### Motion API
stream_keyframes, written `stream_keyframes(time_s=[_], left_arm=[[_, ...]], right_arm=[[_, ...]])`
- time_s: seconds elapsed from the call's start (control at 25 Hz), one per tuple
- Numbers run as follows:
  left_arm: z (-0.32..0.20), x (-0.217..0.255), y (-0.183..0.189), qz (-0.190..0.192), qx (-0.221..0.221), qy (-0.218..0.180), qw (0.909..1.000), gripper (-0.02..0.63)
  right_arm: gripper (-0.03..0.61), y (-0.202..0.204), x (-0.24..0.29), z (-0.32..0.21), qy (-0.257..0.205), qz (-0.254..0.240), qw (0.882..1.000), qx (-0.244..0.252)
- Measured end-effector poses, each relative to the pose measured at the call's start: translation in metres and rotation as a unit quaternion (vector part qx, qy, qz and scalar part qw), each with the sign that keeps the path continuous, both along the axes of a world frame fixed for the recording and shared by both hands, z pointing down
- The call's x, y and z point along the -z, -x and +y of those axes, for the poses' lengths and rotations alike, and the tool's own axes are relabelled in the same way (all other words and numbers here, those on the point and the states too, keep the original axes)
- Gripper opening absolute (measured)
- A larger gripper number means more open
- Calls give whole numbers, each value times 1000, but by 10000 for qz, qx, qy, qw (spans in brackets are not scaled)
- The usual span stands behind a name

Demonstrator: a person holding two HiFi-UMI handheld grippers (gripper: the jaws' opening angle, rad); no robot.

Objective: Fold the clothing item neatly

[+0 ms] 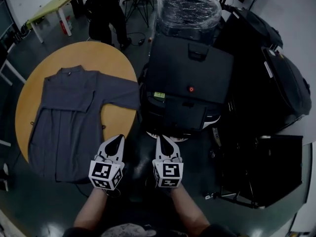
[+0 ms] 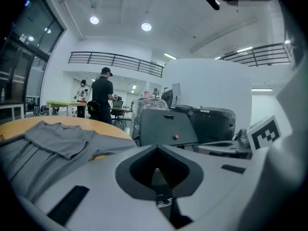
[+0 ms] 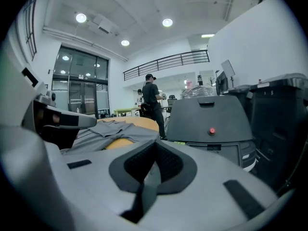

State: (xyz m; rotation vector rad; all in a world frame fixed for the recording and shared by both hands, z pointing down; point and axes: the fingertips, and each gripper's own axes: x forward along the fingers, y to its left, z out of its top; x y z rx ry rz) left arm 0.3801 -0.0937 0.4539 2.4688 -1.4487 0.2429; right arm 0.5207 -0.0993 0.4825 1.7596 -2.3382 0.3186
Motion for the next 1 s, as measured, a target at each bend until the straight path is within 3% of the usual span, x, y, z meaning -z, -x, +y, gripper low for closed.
stream_keyframes(time_s=[0.2, 0.52, 0.8, 1.0], left_arm=[[5, -18, -16, 9, 142, 217, 9997, 8], [-19, -66, -24, -9, 104, 385, 9992, 8], [-52, -93, -51, 124, 11, 157, 9998, 9], [-74, -114, -57, 241, 305, 90, 9992, 8]], right_arm=[[-9, 9, -30, -13, 153, 35, 9991, 399], [-9, 22, -93, -54, 361, 58, 9989, 282], [-8, 38, -155, -95, 554, 193, 9973, 431], [21, 52, -186, -118, 600, -13, 9963, 621]])
